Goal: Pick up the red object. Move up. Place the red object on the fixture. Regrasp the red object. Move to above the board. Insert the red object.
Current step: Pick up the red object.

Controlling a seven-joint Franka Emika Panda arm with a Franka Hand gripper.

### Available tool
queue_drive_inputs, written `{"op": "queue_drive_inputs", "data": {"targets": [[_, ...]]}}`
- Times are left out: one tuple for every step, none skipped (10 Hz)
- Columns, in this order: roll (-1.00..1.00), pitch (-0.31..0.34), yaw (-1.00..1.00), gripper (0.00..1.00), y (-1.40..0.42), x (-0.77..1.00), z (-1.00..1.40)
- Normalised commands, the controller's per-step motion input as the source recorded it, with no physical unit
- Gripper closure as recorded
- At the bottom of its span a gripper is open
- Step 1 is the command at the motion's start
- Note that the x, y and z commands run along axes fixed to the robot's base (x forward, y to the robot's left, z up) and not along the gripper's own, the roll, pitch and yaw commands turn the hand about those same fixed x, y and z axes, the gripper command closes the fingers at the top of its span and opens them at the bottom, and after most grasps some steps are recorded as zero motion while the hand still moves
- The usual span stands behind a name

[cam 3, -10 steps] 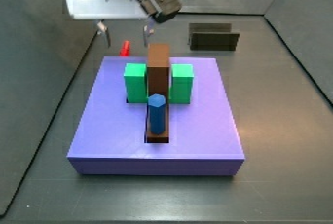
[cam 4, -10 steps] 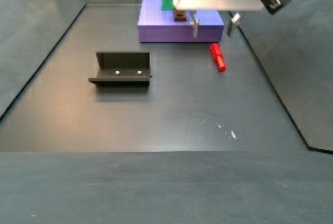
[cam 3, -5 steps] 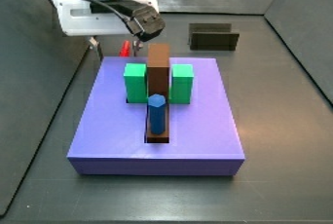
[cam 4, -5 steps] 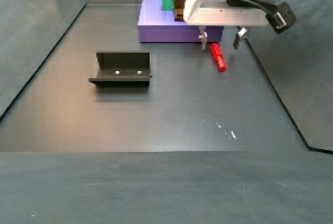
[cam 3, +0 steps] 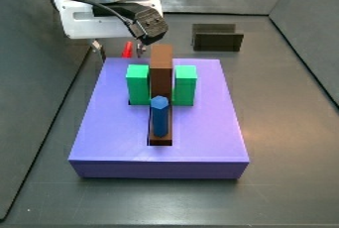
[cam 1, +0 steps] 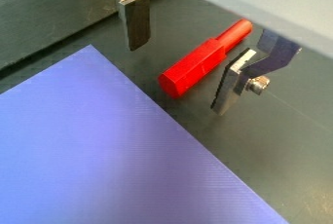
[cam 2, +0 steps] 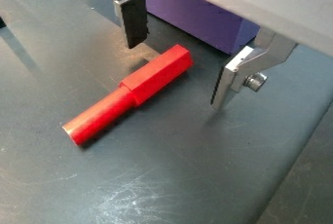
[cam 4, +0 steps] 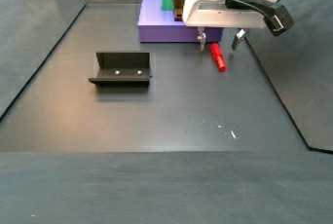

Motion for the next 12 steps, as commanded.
{"op": "queue_drive_inputs", "data": {"targets": [[0.0, -0.089, -0.08, 0.0, 0.0, 0.0, -0.02], [0.06, -0.106, -0.06, 0.0, 0.0, 0.0, -0.12], [0.07, -0.123, -0.05, 0.0, 0.0, 0.0, -0.17], [0.05, -0.12, -0.03, 0.0, 0.0, 0.0, -0.14], [0.0, -0.114, 0.0, 0.0, 0.0, -0.03, -0.12], [0.0, -0.044, 0.0, 0.0, 0.0, 0.0, -0.04], [0.0, -0.104, -0.02, 0.0, 0.0, -0.03, -0.09], [0.0, -0.116, -0.01, 0.0, 0.0, -0.02, -0.12], [-0.01, -0.079, 0.0, 0.0, 0.02, 0.0, -0.11], [0.01, -0.079, -0.01, 0.0, 0.0, 0.0, -0.2], [0.1, -0.069, 0.0, 0.0, 0.0, 0.0, -0.22], [0.17, -0.04, 0.0, 0.0, 0.0, 0.0, -0.18]]}}
